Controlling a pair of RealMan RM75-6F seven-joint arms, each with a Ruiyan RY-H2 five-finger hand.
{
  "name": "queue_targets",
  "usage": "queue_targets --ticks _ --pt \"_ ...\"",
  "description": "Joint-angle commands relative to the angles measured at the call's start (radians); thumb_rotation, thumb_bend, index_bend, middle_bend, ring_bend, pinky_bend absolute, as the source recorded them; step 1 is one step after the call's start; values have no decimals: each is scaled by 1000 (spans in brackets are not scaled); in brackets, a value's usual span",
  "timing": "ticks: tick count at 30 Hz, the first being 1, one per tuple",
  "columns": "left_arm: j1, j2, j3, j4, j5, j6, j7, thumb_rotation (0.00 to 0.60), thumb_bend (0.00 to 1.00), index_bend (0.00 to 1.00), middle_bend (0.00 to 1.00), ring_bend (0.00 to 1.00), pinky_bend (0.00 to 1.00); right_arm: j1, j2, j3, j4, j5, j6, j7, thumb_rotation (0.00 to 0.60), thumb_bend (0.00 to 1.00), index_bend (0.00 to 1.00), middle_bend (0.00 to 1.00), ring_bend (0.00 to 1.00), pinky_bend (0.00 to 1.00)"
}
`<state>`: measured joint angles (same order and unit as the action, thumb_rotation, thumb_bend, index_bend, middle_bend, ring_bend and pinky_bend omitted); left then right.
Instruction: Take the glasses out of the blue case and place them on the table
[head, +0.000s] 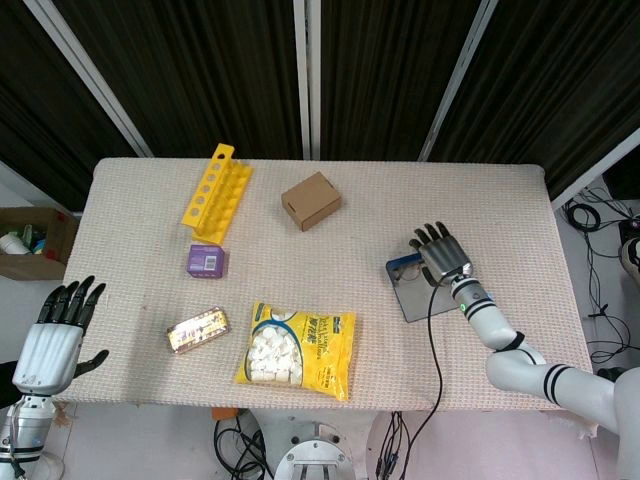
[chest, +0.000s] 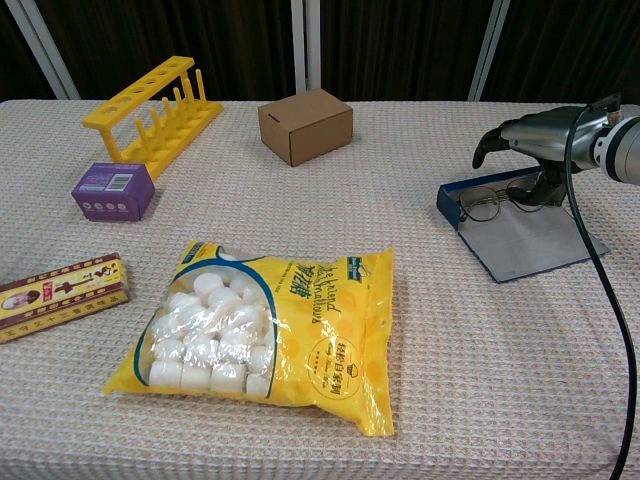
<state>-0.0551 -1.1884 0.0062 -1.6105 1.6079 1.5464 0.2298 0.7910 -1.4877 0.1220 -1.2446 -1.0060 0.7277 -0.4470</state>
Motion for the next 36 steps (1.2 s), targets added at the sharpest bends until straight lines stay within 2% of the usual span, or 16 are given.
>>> queue_targets --ticks 1,36 --pt "-1 -2 0 2 1 -1 -2 600 9 18 0 25 104 2 -1 0 4 7 -4 7 600 470 241 122 0 0" --pt "10 -6 -2 23 -13 5 -17 600 8 18 0 25 104 32 -58 -3 102 37 -12 38 600 477 447 222 0 0"
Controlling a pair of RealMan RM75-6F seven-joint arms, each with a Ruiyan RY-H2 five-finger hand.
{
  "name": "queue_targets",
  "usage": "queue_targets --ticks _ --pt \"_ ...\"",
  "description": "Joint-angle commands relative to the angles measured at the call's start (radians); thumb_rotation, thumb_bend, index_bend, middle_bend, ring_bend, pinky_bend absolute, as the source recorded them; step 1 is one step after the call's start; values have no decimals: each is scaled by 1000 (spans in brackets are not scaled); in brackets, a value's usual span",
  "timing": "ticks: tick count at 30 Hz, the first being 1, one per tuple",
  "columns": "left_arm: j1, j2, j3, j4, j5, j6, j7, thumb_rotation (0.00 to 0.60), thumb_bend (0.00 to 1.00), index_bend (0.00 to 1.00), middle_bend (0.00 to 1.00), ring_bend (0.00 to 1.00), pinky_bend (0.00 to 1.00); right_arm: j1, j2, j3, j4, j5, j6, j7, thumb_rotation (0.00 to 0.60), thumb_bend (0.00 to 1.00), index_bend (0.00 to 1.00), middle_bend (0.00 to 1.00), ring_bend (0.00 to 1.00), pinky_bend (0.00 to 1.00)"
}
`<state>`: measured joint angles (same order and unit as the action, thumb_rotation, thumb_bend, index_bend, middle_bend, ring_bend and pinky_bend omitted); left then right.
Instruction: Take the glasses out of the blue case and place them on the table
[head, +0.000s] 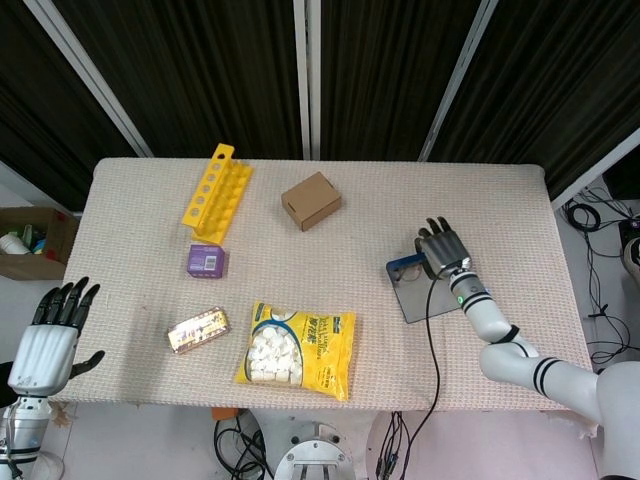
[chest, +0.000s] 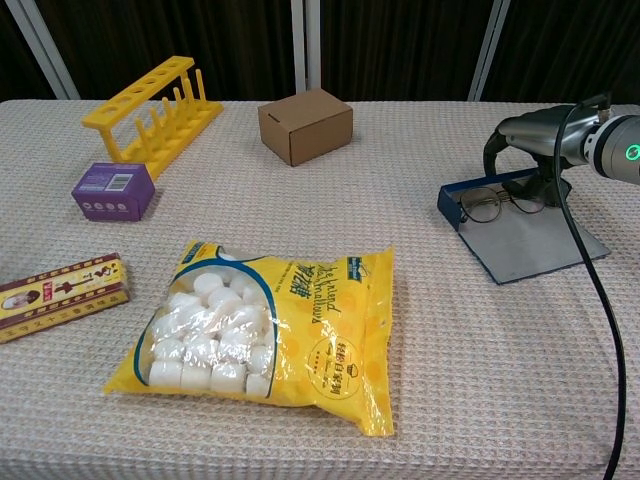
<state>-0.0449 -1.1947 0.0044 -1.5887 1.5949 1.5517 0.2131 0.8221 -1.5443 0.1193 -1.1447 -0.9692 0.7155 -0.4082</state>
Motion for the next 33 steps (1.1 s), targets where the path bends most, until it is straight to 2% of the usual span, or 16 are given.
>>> queue_targets --ticks 1,8,12,15,20,24,33 --pt "0 0 0 2 -1 -1 -1 600 8 18 0 25 104 1 -3 -1 4 1 0 -1 600 477 451 224 0 0" --pt "2 -1 0 9 0 4 -7 600 9 19 0 25 104 -3 -14 3 5 -14 24 9 600 479 519 252 0 0" --pt "5 -1 0 13 0 8 -12 600 8 18 0 25 104 -21 -21 13 -9 -53 87 36 600 498 552 267 0 0" --pt "6 -2 0 16 0 10 -16 600 9 19 0 25 104 -38 -49 18 -11 -96 176 31 600 493 556 268 0 0" --pt "6 -8 2 25 4 11 -25 600 8 18 0 25 104 -68 -156 43 32 -140 335 16 600 477 565 267 0 0" --pt "9 -13 3 33 3 12 -32 600 9 18 0 25 104 -77 -257 55 123 -182 418 28 600 477 573 266 0 0" --pt "11 -18 4 45 -4 7 -43 600 8 18 0 25 104 -78 -427 93 322 -214 490 55 600 477 573 266 0 0"
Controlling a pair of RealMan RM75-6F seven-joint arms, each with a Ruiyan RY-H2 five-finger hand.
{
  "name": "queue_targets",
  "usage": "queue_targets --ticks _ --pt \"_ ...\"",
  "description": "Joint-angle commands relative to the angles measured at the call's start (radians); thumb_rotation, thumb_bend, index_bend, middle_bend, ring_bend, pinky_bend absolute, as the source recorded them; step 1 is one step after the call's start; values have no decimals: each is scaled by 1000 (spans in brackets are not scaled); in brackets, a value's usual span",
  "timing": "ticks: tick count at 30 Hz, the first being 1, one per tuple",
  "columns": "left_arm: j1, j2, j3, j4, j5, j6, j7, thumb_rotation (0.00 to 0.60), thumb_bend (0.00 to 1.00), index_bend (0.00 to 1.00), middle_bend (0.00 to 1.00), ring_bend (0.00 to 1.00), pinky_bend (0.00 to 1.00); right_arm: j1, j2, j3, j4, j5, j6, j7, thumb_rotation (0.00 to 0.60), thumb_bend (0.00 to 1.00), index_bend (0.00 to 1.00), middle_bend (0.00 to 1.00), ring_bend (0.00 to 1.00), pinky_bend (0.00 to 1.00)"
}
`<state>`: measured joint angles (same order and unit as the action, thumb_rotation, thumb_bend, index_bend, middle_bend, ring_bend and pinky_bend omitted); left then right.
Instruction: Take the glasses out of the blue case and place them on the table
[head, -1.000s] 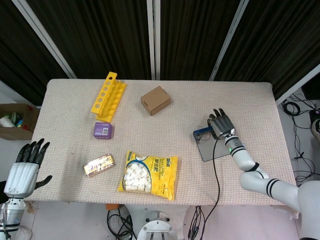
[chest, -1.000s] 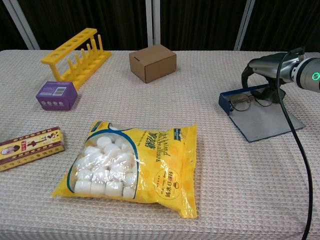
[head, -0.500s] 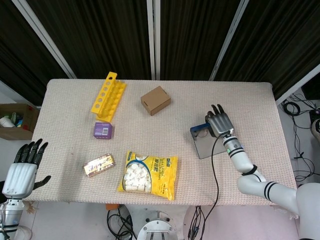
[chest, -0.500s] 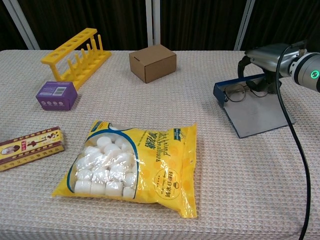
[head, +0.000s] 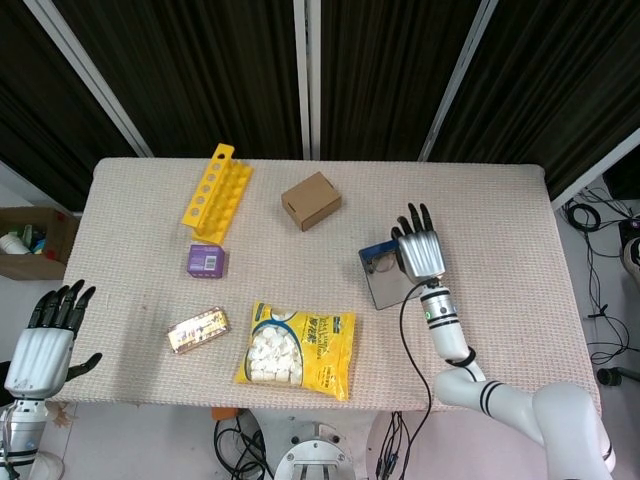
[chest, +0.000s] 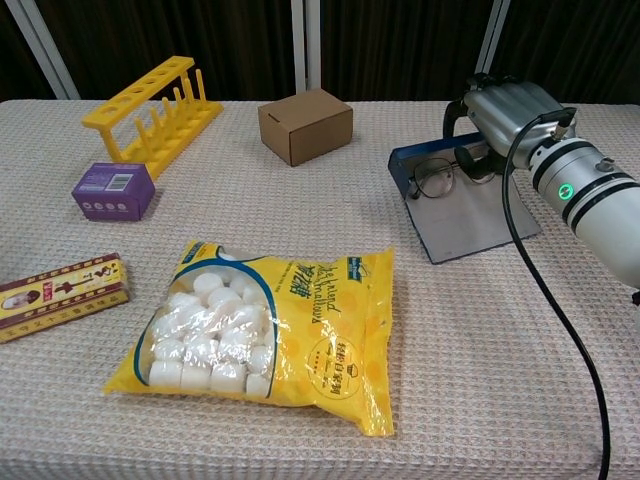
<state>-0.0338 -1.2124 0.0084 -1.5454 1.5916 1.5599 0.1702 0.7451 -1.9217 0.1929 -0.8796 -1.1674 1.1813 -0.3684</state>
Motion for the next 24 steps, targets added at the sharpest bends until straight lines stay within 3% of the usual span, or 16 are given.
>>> queue_targets --ticks 1,6,9,11,12,16,18,22,24 --pt "-1 0 -1 3 -1 -1 -1 600 9 18 0 25 104 1 -65 26 83 -21 34 17 600 477 573 266 0 0" --pt "1 -2 0 9 -3 -1 -7 600 8 18 0 25 104 8 -111 45 175 -39 48 43 600 477 575 266 0 0" --pt "0 -2 1 9 -7 -7 -7 600 8 18 0 25 104 15 -107 64 177 -18 -8 41 600 467 573 263 0 0" --pt "-1 0 0 7 -7 -9 -6 600 9 18 0 25 104 22 -81 70 151 -3 -65 15 600 446 515 236 0 0" --pt "-1 0 0 6 -7 -9 -6 600 9 18 0 25 104 24 -64 75 128 9 -92 0 600 431 475 217 0 0" --pt "0 1 1 3 -9 -10 -3 600 8 18 0 25 104 21 38 90 -16 48 -159 -89 600 336 164 105 0 0" --pt "0 0 1 3 -10 -12 -1 600 9 18 0 25 104 11 86 91 -89 54 -165 -109 600 313 75 79 0 0" --pt "-1 -2 -1 2 -13 -14 11 600 8 18 0 25 104 -25 212 66 -265 37 -188 -79 600 304 56 69 0 0" --pt "-2 -1 -3 0 -14 -13 11 600 8 18 0 25 104 -50 279 34 -345 9 -207 -33 600 312 109 74 0 0"
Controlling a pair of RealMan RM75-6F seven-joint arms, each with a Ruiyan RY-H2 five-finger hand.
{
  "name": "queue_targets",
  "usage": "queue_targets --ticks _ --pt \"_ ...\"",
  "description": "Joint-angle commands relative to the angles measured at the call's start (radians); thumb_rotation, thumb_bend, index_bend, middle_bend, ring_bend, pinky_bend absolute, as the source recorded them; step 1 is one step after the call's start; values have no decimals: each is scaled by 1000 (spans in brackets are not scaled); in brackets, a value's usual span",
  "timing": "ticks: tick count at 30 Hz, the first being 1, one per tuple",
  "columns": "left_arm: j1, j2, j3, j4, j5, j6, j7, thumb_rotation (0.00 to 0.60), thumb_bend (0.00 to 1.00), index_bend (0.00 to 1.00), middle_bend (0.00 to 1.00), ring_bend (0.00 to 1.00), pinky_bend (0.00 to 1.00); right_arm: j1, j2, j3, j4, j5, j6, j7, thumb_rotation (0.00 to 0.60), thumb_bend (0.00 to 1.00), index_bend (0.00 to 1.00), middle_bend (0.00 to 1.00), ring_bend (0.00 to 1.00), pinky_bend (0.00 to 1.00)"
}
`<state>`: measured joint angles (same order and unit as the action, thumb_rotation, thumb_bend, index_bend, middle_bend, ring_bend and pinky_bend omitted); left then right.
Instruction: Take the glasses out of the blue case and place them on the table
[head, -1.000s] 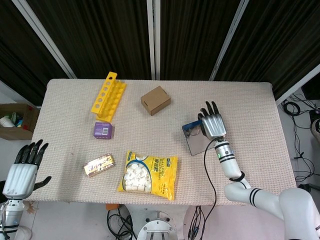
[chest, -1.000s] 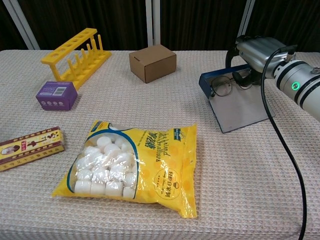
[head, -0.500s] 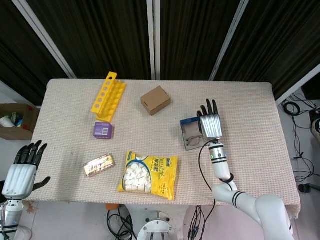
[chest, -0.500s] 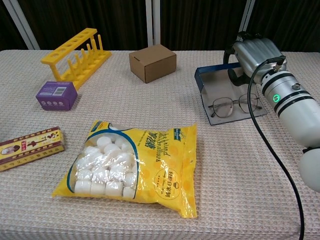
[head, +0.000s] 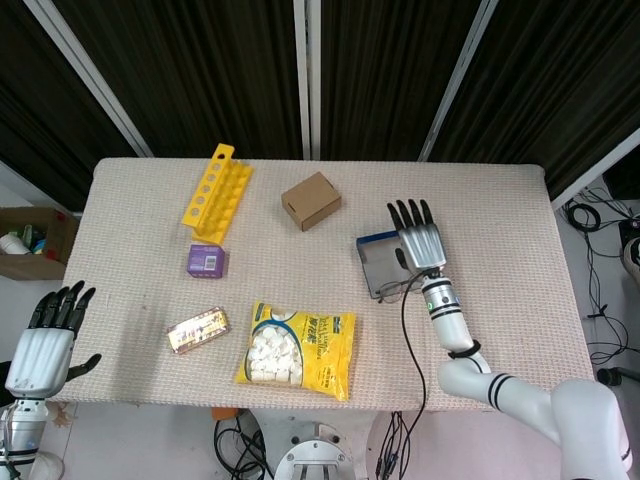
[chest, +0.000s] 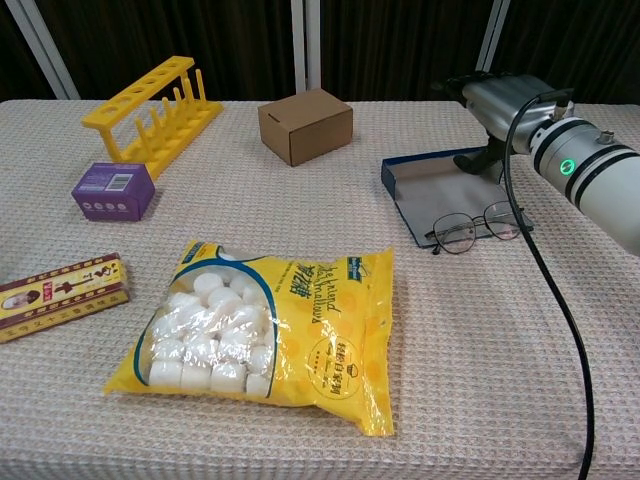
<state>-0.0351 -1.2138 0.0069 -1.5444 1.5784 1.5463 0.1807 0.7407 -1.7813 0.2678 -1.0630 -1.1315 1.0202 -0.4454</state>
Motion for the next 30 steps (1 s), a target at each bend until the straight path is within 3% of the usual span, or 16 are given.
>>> queue_targets --ticks 1,4,9,20,30 --pt "-1 1 -2 -1 0 1 2 600 8 18 0 25 104 -56 164 -57 -190 -42 -55 64 600 318 168 82 0 0" --pt "-1 2 -2 -4 2 3 5 600 8 18 0 25 104 -84 234 -109 -257 -88 -79 126 600 326 319 112 0 0" --pt "-5 3 -3 -10 7 2 6 600 8 18 0 25 104 -103 265 -172 -240 -157 -88 173 600 329 407 148 0 0" --pt "1 6 0 -18 7 8 14 600 8 18 0 25 104 -83 184 -193 -118 -231 -84 212 600 340 421 165 0 0" --pt "4 4 1 -12 6 9 8 600 8 18 0 25 104 -75 160 -192 -66 -247 -87 234 600 347 501 215 0 0"
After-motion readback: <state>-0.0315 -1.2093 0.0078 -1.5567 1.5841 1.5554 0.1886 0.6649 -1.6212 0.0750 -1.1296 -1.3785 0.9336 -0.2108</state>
